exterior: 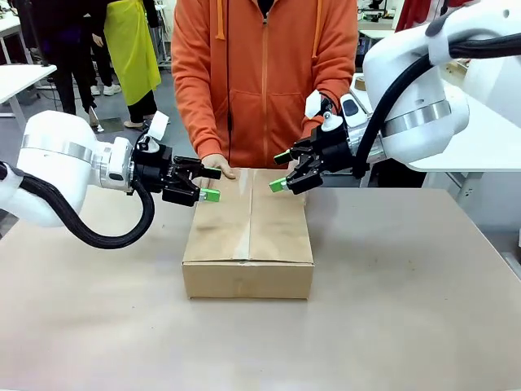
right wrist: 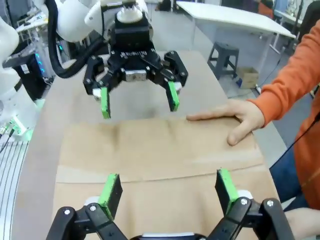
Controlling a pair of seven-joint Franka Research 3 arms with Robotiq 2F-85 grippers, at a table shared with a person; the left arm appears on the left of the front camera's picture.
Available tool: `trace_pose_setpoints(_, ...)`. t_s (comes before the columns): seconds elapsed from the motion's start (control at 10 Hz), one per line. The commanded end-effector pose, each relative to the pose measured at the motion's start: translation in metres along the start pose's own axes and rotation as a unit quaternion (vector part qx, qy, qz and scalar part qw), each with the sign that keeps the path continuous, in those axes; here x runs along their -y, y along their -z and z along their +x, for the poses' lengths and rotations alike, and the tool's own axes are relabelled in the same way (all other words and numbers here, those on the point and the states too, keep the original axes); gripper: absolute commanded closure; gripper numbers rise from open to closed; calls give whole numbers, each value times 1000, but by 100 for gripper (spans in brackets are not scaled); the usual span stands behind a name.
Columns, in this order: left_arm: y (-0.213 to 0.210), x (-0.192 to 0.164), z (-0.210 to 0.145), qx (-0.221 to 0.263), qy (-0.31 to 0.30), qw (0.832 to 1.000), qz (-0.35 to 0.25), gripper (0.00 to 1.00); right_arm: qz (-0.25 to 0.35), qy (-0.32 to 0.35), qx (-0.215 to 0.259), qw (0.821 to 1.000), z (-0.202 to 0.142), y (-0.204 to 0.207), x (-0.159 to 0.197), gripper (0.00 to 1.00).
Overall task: Pack the gift set into the box.
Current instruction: Press and hold the closed box until the human finishes sealing it.
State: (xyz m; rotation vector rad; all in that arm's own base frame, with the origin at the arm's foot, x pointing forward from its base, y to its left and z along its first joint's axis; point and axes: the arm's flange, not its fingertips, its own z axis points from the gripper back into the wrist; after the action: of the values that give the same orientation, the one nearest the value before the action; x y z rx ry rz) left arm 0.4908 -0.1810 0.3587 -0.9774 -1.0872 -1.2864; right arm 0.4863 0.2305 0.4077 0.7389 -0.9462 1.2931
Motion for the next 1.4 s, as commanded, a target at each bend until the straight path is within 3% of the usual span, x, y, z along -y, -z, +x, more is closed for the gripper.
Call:
trace_pose_setpoints(0.0,16,-2,-13,-13,94,995,-20,0,36,-13,81,996,-17,13,12,0)
trace_pose_setpoints(0.1,23,-6,-20,-25,99,994,-39,0,30,-14,76,997,-27,21,18,0)
trace_pose_setpoints(0.5,30,-22,-38,-50,67,996,-22,0,60,6,37,997,-69,53,34,0)
trace_pose_setpoints(1.3,35,-38,-49,-96,38,994,-30,0,49,44,-2,998,-114,45,36,0)
